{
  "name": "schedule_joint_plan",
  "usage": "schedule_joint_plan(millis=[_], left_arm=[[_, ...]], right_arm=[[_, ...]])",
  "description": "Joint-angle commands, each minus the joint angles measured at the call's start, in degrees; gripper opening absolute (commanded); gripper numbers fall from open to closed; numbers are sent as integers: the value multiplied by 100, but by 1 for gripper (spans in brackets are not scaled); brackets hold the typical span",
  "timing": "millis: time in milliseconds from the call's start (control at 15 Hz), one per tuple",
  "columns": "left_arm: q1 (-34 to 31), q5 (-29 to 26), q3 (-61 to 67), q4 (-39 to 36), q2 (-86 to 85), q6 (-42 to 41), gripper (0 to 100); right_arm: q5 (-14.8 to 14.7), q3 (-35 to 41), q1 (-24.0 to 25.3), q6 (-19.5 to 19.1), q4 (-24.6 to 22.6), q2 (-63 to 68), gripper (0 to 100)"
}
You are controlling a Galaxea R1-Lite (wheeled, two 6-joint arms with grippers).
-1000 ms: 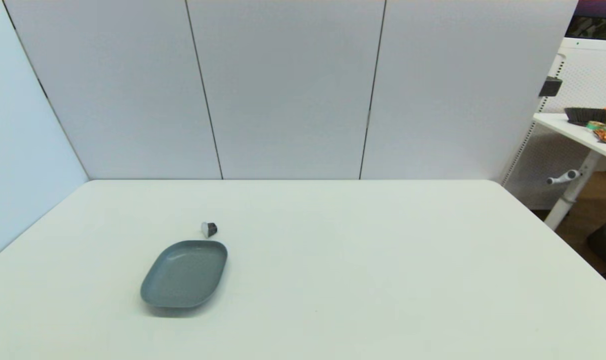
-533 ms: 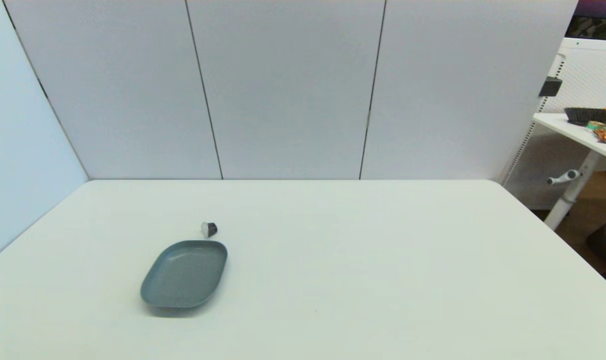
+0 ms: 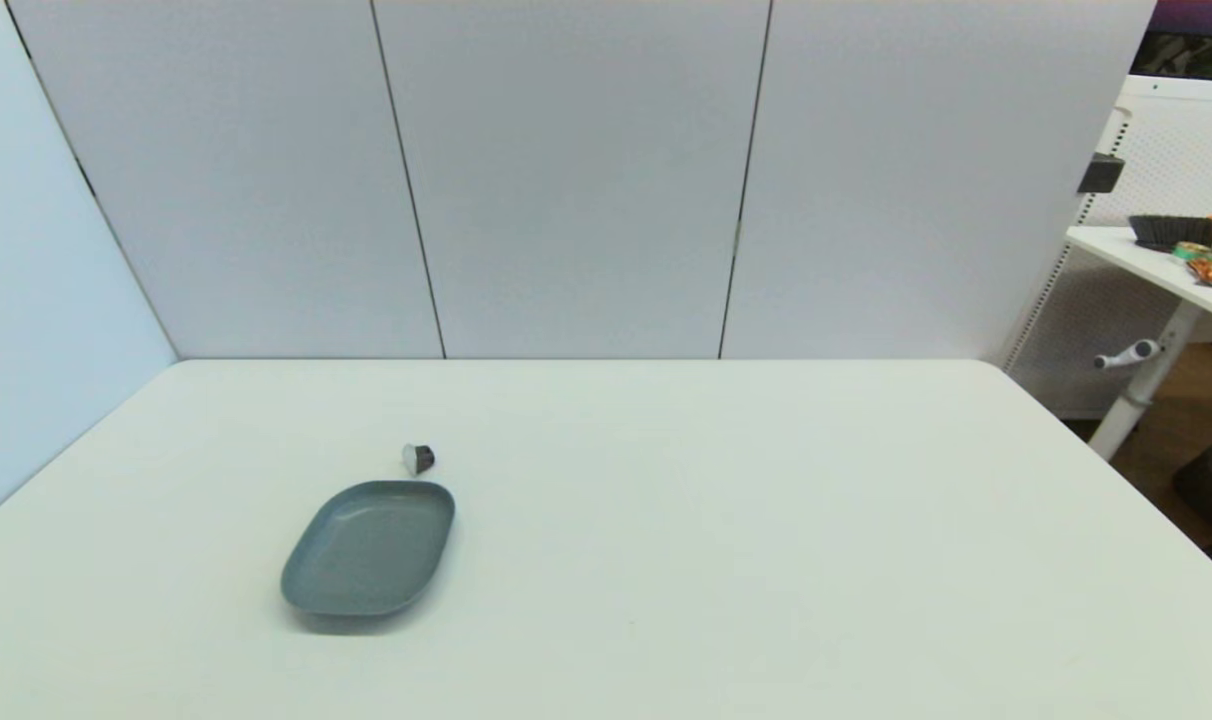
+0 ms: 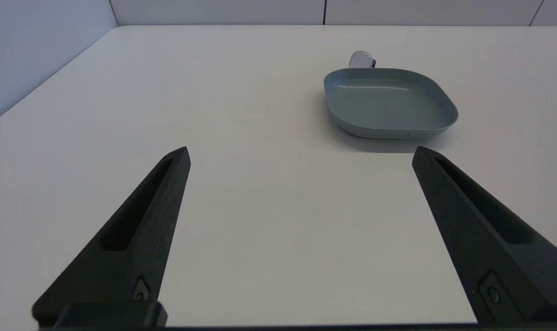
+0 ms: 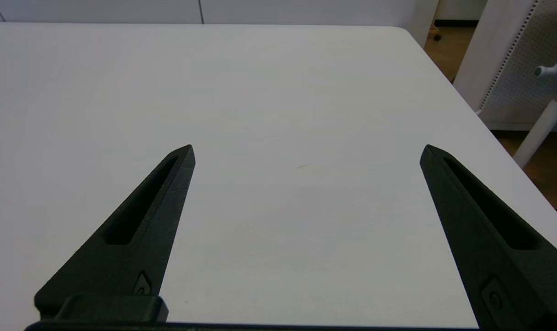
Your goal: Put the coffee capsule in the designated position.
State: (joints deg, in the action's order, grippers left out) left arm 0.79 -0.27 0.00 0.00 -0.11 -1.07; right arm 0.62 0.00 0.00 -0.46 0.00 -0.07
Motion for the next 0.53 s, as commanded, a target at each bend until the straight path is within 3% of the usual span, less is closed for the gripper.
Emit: schedule_joint_plan(millis=[67, 533], left_arm=[[0, 0, 9, 0, 2, -7, 100], [0, 0, 9, 0, 2, 2, 100]], right_arm=[[-36, 0, 0, 46, -9, 7, 100], [-27, 0, 0, 2, 0, 7, 100]])
